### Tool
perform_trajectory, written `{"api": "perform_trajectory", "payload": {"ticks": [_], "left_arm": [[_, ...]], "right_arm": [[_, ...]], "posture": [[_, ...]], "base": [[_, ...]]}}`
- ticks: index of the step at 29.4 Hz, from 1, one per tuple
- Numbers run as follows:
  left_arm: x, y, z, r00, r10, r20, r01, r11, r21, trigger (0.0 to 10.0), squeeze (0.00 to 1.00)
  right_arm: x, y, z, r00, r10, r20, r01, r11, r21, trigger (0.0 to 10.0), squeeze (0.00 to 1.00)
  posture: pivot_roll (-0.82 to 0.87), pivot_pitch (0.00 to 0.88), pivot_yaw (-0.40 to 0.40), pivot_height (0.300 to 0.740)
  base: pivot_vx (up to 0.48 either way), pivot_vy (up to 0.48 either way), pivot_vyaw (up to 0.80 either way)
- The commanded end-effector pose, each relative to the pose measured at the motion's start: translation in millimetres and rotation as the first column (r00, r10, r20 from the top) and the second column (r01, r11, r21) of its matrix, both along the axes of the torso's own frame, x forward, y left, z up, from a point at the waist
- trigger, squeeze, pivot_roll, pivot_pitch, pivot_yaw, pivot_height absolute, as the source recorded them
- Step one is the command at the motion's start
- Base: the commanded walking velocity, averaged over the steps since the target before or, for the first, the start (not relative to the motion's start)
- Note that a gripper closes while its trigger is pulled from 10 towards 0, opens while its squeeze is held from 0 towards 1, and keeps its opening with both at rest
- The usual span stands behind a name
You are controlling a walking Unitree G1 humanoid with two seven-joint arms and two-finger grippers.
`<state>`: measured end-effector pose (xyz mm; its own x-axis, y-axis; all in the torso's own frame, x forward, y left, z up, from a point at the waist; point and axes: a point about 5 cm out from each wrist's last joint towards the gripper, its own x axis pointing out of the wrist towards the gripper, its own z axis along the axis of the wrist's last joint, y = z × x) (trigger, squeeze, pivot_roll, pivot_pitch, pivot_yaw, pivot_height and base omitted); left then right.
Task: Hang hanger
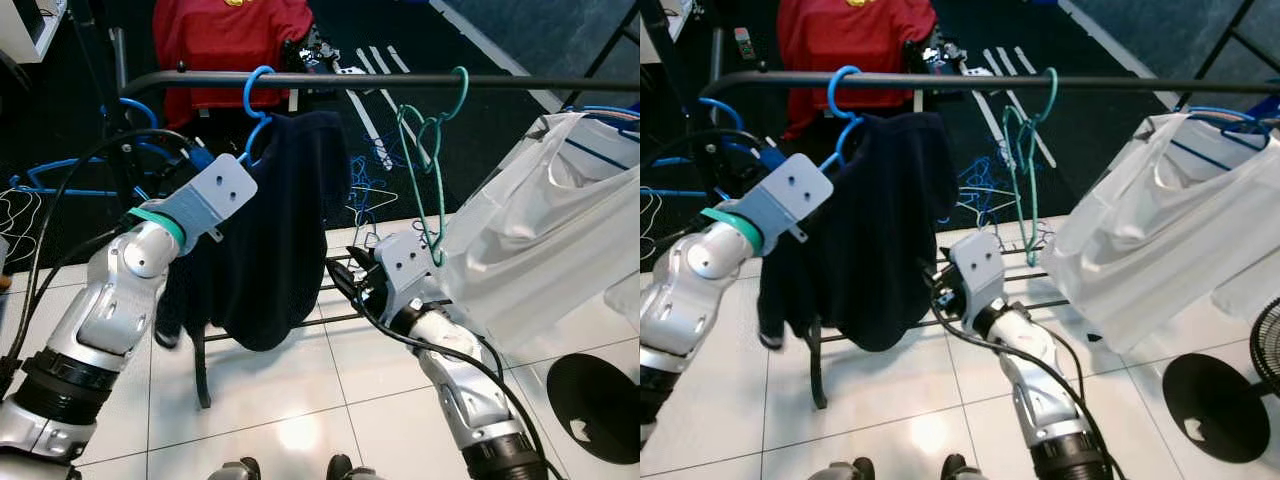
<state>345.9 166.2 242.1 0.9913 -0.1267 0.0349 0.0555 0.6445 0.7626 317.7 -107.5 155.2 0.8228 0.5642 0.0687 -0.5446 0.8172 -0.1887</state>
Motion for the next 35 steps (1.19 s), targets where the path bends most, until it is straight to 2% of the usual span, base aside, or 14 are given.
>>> {"api": "perform_trajectory", "payload": {"ticks": [1, 2, 3, 6, 10, 12, 13, 15, 16, 23, 24, 27, 32, 35], "left_arm": [[0.5, -4.1, -10.3, 1.0, -0.005, -0.029, 0.006, 1.0, 0.021, 9.9, 0.0], [0.5, -4.1, -10.3, 1.0, -0.005, -0.029, 0.006, 1.0, 0.021, 9.9, 0.0], [-0.3, -5.8, -9.8, 1.0, -0.015, -0.026, 0.016, 1.0, 0.015, 8.8, 0.0], [-1.6, -6.4, -8.0, 1.0, -0.023, -0.016, 0.024, 1.0, 0.006, 8.7, 0.0], [-10.3, -5.6, 10.2, 0.994, -0.059, 0.09, 0.069, 0.991, -0.118, 9.6, 0.0], [-17.8, -3.1, 21.7, 0.986, -0.064, 0.157, 0.09, 0.982, -0.166, 9.3, 0.0], [-26.6, -1.5, 29.7, 0.978, -0.075, 0.193, 0.115, 0.972, -0.204, 8.4, 0.0], [-35.2, -4.3, 27.4, 0.982, -0.104, 0.158, 0.135, 0.971, -0.198, 7.6, 0.0], [-41.4, -8.7, 20.5, 0.986, -0.137, 0.094, 0.153, 0.97, -0.187, 7.6, 0.0], [-46.3, -19.8, 3.6, 0.986, -0.165, 0.002, 0.163, 0.97, -0.18, 8.1, 0.0], [-43.7, -26.7, -2.8, 0.987, -0.157, -0.012, 0.153, 0.972, -0.18, 6.7, 0.0], [-38.0, -35.7, -10.7, 0.99, -0.141, -0.017, 0.137, 0.977, -0.166, 6.4, 0.0], [-34.8, -38.1, -16.1, 0.991, -0.132, -0.018, 0.128, 0.982, -0.136, 6.7, 0.0], [-33.4, -41.0, -19.6, 0.992, -0.127, -0.026, 0.122, 0.983, -0.137, 7.9, 0.0]], "right_arm": [[-2.8, 0.0, -2.5, 1.0, 0.005, -0.003, -0.005, 1.0, 0.009, 10.0, 0.0], [-2.8, 0.0, -2.5, 1.0, 0.005, -0.003, -0.005, 1.0, 0.009, 10.0, 0.0], [-2.8, -0.4, -2.5, 1.0, 0.002, -0.002, -0.002, 1.0, 0.008, 10.0, 0.0], [-3.0, -1.0, -2.5, 1.0, 0.001, -0.002, -0.001, 1.0, 0.008, 10.0, 0.0], [-3.8, -2.6, -3.5, 1.0, -0.003, -0.004, 0.003, 1.0, 0.007, 10.0, 0.0], [-4.1, -3.2, -4.4, 1.0, -0.004, -0.006, 0.004, 1.0, 0.006, 10.0, 0.0], [-4.2, -3.1, -5.2, 1.0, -0.003, -0.009, 0.003, 1.0, 0.005, 10.0, 0.0], [-3.6, -2.2, -5.7, 1.0, -0.001, -0.01, 0.001, 1.0, 0.005, 10.0, 0.0], [-2.9, -1.3, -5.9, 1.0, 0.001, -0.011, -0.001, 1.0, 0.006, 10.0, 0.0], [-1.2, -0.1, -5.6, 1.0, 0.001, -0.011, -0.001, 1.0, 0.008, 10.0, 0.0], [-0.7, 0.2, -5.3, 1.0, 0.002, -0.011, -0.002, 1.0, 0.008, 10.0, 0.0], [-0.9, -0.8, -5.4, 1.0, 0.001, -0.011, -0.001, 1.0, 0.005, 10.0, 0.0], [-1.1, -2.4, -5.7, 1.0, -0.003, -0.012, 0.003, 1.0, 0.004, 10.0, 0.0], [-1.0, -2.0, -5.8, 1.0, -0.005, -0.012, 0.005, 1.0, 0.005, 10.0, 0.0]], "posture": [[0.05, 0.124, 0.042, 0.74], [0.05, 0.124, 0.042, 0.74], [0.04, 0.124, 0.046, 0.74], [0.04, 0.122, 0.045, 0.74], [0.05, 0.124, 0.046, 0.74], [0.06, 0.125, 0.043, 0.74], [0.06, 0.125, 0.041, 0.74], [0.07, 0.125, 0.041, 0.74], [0.07, 0.125, 0.039, 0.74], [0.07, 0.125, 0.035, 0.74], [0.07, 0.126, 0.034, 0.74], [0.06, 0.125, 0.035, 0.74], [0.07, 0.127, 0.035, 0.74], [0.06, 0.128, 0.037, 0.74]], "base": [[0.0, 0.0, 0.0], [0.0, 0.0, 0.0], [0.0, 0.0, 0.0], [0.0, 0.0, 0.0], [0.0, 0.0, 0.0], [0.0, 0.0, 0.0], [0.0, 0.0, 0.0], [0.0, 0.0, 0.0], [0.0, 0.0, 0.0], [0.0, 0.0, 0.0], [0.0, 0.0, 0.0], [0.0, 0.0, 0.0], [0.0, 0.0, 0.0], [0.0, 0.0, 0.0]]}}
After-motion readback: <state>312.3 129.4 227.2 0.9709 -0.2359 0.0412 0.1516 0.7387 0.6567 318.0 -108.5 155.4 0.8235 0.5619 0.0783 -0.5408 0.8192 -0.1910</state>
